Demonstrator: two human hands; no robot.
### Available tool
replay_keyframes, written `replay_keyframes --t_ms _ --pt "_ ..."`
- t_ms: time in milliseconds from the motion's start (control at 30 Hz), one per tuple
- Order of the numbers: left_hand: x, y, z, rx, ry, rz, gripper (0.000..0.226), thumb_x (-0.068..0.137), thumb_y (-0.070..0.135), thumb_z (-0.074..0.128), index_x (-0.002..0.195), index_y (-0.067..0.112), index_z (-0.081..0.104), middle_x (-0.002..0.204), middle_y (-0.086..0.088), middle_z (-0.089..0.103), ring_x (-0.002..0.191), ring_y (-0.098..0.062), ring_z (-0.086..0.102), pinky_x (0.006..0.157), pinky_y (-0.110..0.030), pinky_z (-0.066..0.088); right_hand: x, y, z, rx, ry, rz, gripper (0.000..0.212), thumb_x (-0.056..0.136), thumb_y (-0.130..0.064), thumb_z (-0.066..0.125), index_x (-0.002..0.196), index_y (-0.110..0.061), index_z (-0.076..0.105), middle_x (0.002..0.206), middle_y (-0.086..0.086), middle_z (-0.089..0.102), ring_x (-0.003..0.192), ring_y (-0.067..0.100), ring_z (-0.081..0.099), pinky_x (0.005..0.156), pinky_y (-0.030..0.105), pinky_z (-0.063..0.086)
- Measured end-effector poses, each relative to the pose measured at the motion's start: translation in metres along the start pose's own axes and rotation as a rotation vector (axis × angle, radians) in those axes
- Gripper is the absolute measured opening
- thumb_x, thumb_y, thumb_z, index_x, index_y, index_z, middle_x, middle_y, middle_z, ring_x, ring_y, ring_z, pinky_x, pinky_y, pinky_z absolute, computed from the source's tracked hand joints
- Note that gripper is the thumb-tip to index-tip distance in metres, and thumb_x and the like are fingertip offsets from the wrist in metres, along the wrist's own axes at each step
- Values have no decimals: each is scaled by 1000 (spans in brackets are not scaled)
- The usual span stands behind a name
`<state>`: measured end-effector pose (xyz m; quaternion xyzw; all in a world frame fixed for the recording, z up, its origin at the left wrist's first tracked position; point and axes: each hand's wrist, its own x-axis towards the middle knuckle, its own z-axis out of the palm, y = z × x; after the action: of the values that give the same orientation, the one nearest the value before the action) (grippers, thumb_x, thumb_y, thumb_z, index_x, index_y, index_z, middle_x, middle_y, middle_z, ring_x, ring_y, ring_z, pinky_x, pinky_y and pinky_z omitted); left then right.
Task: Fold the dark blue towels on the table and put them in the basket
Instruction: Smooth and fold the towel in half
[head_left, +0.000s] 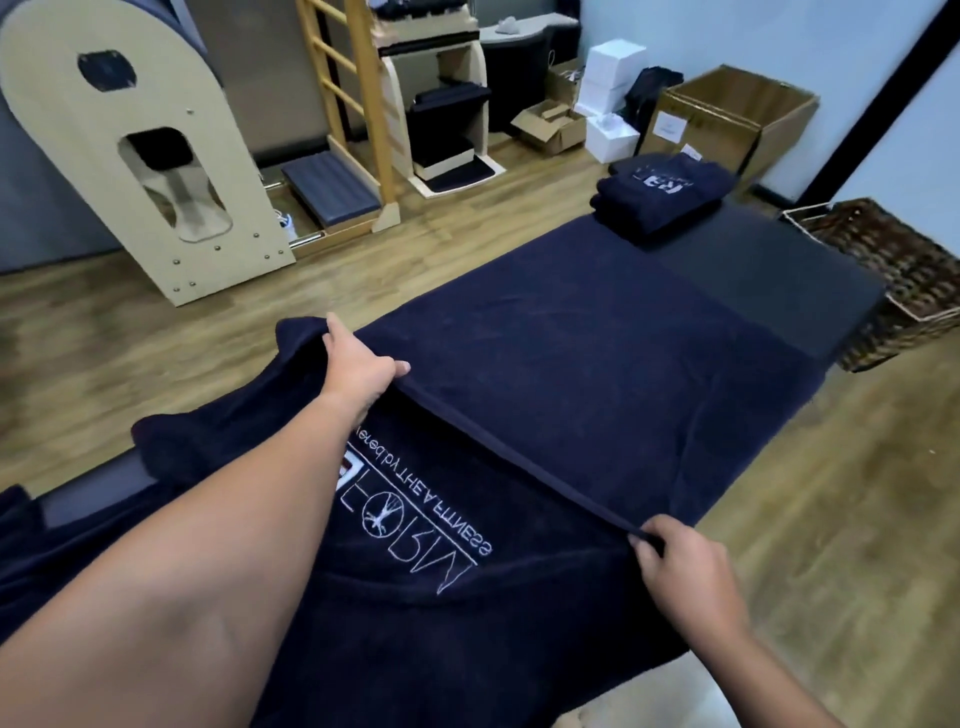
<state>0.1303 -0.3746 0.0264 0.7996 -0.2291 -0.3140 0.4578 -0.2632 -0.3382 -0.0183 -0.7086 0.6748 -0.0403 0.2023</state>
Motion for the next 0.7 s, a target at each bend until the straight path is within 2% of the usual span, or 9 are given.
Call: replay_keyframes --t_ms 67,200,300,400,533,600,700 --pt "3 21 29 -21 8 -9 124 81 4 82 161 18 -11 170 -6 -7 155 -23 9 114 -30 24 24 18 -13 -17 10 -4 14 94 -43 57 86 -32 61 74 -15 59 73 18 50 63 35 48" --pt "9 51 80 -29 5 -9 124 81 5 82 161 19 -12 170 -6 -6 155 -24 10 114 -30 24 69 47 -39 8 45 -7 14 96 -37 56 87 -29 63 74 -11 60 72 20 50 58 33 42" --pt "16 73 113 -34 13 4 125 81 7 83 160 20 -13 170 -5 -7 155 -24 10 120 -37 24 98 67 -54 10 61 -23 21 99 -36 51 84 -23 59 75 -5 63 76 26 59 60 37 49" --pt "27 96 147 -13 24 38 123 82 8 82 161 19 -11 170 -6 -6 155 -24 10 117 -33 23 127 88 -66 14 49 -19 26 101 -38 48 82 -21 54 72 -4 60 77 27 61 63 40 51" --pt "51 116 193 -23 -2 59 125 78 8 85 161 18 -8 169 -8 2 153 -25 16 116 -33 28 165 105 -80 -19 46 -5 24 102 -40 47 89 -24 60 74 -7 59 77 26 60 61 36 47" --pt "63 124 218 -46 -27 52 125 79 7 84 161 19 -10 170 -7 1 154 -24 15 113 -30 28 187 113 -87 -39 38 -10 24 102 -39 48 90 -23 61 75 -7 59 75 24 56 59 36 44" --pt "88 139 260 -77 -52 47 122 82 7 81 161 20 -11 170 -6 -4 154 -24 13 105 -25 26 225 124 -98 -24 24 -29 23 101 -35 52 87 -20 63 78 -4 66 79 25 61 62 38 48"
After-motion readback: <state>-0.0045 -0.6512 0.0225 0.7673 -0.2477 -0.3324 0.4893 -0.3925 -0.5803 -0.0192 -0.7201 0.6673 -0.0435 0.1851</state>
